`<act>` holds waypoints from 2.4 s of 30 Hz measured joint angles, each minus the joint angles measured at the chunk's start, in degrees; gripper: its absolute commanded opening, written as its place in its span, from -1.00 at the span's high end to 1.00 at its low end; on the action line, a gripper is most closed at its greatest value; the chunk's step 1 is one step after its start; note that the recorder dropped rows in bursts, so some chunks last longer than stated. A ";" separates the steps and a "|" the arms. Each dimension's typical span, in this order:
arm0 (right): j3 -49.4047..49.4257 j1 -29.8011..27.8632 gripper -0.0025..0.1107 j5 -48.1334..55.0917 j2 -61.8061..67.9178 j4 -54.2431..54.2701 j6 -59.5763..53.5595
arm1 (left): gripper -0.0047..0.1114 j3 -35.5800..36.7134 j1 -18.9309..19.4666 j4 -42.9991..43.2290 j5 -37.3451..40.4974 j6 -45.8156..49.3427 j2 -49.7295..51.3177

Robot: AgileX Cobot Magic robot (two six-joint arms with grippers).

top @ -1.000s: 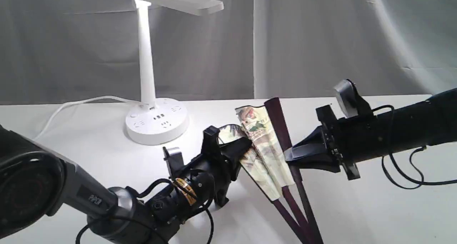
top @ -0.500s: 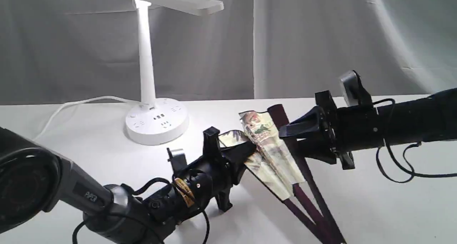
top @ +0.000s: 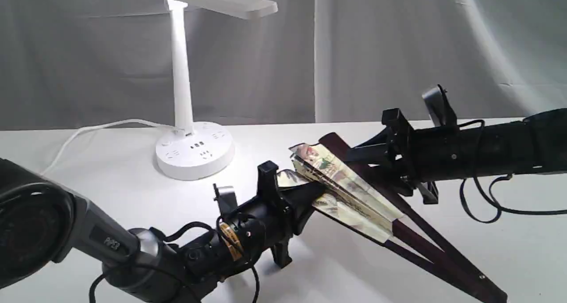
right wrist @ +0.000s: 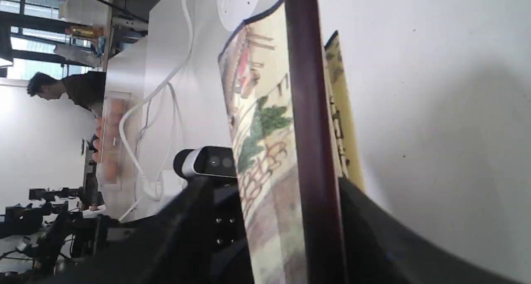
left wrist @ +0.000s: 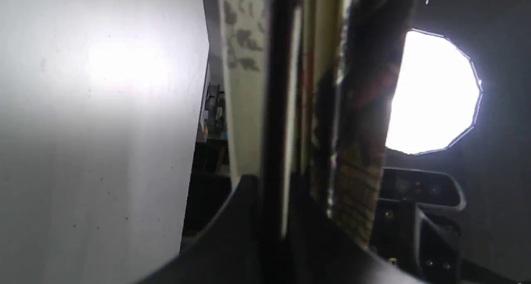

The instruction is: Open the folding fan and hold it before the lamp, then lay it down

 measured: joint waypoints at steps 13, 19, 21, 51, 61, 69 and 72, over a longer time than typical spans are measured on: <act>0.00 1.32 0.19 0.48 0.00 -1.69 0.90 | 0.92 0.00 7.85 18.80 0.26 -3.26 -1.99; 0.00 1.32 0.19 0.28 0.00 -1.59 0.90 | 0.92 0.00 9.71 23.29 0.16 -4.33 -1.99; 0.00 1.32 0.19 -0.33 0.00 -1.59 0.90 | 0.92 0.00 9.71 23.76 0.16 -5.16 -1.99; 0.00 1.99 0.19 -3.53 1.26 1.95 0.47 | 0.92 0.00 9.71 29.15 1.13 -7.71 -4.34; 0.00 1.99 0.19 4.14 7.32 6.59 -0.06 | 0.92 0.00 9.71 29.64 1.53 -7.13 -6.87; 0.00 1.99 0.27 6.58 7.35 7.42 -1.45 | 0.92 0.00 9.71 30.63 1.57 -6.54 -6.87; 0.00 1.99 0.49 6.93 7.35 7.63 -1.70 | 0.92 0.00 9.71 30.92 1.57 -6.41 -6.87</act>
